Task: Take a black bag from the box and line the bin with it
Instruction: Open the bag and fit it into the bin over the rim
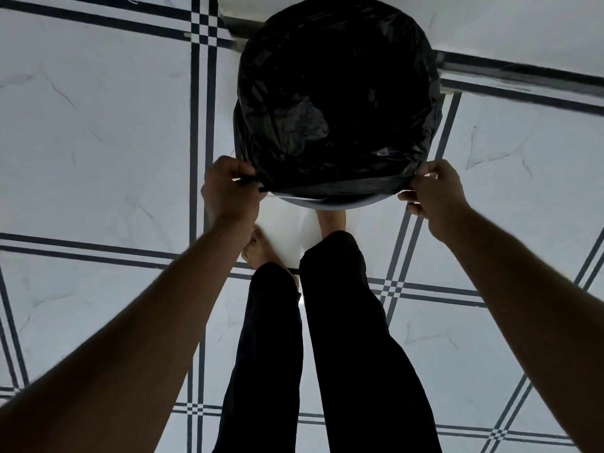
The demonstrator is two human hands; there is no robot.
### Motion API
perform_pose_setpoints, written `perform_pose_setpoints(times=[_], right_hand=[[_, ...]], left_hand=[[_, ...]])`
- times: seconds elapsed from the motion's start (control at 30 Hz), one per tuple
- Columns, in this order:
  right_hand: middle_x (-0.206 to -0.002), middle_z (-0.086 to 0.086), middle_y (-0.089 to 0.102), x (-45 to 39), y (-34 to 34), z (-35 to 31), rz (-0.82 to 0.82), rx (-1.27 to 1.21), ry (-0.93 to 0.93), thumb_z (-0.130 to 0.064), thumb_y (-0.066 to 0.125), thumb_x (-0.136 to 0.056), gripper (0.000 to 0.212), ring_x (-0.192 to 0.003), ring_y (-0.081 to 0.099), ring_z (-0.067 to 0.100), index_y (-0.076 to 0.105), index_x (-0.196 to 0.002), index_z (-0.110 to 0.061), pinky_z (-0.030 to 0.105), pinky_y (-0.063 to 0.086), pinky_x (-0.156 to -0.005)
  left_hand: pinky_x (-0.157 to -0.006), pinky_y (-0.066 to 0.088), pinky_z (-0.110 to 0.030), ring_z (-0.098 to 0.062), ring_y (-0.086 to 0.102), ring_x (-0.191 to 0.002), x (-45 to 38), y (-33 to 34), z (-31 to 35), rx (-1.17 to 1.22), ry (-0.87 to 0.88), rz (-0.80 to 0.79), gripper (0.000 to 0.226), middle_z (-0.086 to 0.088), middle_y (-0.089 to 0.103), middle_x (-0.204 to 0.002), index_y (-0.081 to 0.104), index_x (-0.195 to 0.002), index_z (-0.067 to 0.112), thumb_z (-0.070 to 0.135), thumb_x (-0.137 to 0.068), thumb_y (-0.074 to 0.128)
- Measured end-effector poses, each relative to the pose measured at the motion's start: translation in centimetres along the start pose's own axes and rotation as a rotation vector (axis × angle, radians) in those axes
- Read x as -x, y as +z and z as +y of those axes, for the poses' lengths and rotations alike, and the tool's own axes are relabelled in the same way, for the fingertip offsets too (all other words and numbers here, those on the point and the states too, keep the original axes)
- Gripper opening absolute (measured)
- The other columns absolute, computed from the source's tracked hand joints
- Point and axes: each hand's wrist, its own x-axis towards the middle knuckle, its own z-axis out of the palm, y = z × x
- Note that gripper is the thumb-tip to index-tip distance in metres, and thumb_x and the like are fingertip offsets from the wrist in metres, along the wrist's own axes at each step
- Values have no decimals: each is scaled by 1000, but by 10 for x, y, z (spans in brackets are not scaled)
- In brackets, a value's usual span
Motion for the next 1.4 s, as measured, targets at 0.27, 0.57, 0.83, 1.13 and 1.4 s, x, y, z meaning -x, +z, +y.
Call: perform_pose_setpoints(times=[0.27, 0.57, 0.83, 1.13, 1.4], right_hand=[[-91, 7, 73, 13, 0, 7, -121, -172, -21, -3, 44, -93, 26, -77, 72, 17, 68, -89, -11, 29, 56, -66], [-92, 4, 77, 15, 0, 36, -270, -576, 84, -4, 65, -91, 13, -88, 74, 13, 69, -103, -4, 23, 58, -79], [-102, 10, 75, 14, 11, 53, -197, -669, 206, 13, 62, -87, 29, -91, 75, 16, 66, -114, 2, 23, 60, -73], [-89, 10, 71, -16, 44, 36, -14, -511, 169, 23, 50, -87, 34, -81, 71, 20, 66, -86, -7, 29, 63, -71], [-78, 5, 70, -7, 7, 34, -26, 293, -43, -3, 74, -80, 16, -79, 67, 25, 70, -80, -18, 40, 60, -79]], left_hand=[[-77, 62, -44, -5, 69, -53, 12, 15, -3, 58, -146, 3, 18, 3, 70, -59, 67, -62, 18, 17, -79, 63], [-72, 63, -36, -23, 69, -78, 26, 34, -4, 358, -378, 42, 17, -14, 70, -98, 68, -83, 6, -11, -81, 64], [-77, 61, -34, -26, 73, -82, 10, 35, -29, 190, -285, 38, 30, -2, 70, -78, 63, -74, 19, -11, -74, 67], [-67, 53, -21, -18, 64, -82, -29, 38, -41, -161, -17, 5, 27, 5, 69, -88, 63, -89, 12, 0, -70, 78], [-82, 57, -41, -21, 70, -89, -38, 17, -51, -227, 89, -242, 11, 4, 73, -90, 66, -83, 26, 17, -81, 70]])
